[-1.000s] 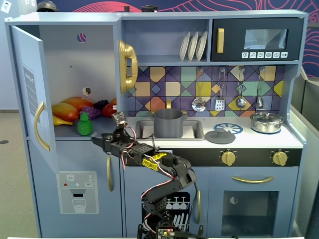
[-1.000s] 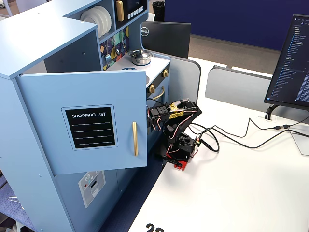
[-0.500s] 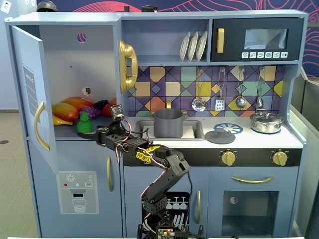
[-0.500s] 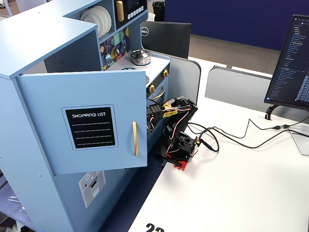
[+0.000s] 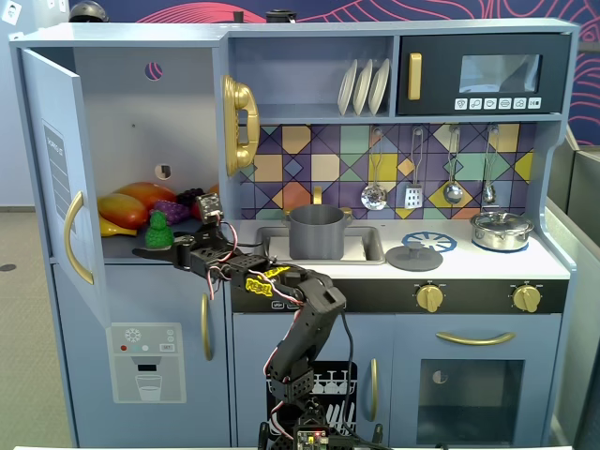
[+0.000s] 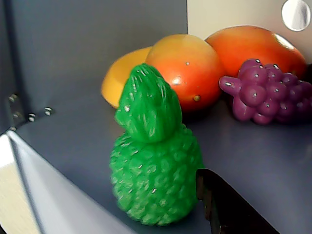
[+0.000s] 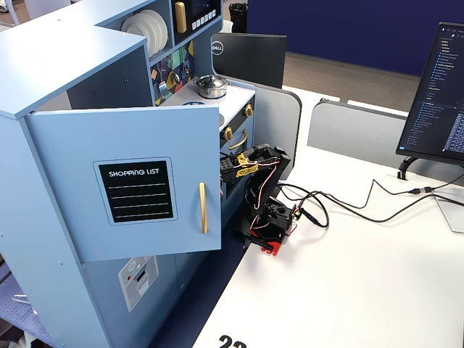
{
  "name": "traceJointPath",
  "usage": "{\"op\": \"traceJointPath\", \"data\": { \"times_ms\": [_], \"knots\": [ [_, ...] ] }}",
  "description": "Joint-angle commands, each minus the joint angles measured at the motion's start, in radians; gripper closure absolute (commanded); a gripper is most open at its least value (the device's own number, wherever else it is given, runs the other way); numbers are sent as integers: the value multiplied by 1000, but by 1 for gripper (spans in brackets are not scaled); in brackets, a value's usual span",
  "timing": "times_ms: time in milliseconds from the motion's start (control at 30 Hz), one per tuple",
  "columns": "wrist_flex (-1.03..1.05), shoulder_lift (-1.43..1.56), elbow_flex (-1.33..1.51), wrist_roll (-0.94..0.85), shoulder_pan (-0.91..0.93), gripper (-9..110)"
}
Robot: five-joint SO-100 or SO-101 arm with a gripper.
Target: Pick up the green pineapple from the left cabinet and place it in the gray recipient
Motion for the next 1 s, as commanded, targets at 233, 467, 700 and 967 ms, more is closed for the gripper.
{"op": "traceJointPath", "data": {
  "times_ms": [233,467,700,967],
  "knots": [
    [-60,-161,-210,-31,51,53],
    [-87,-296,-351,-74,12,68],
    [-213,-261,-351,-206,-51,101],
    [-318,215,-15,-305,-38,101]
  ]
}}
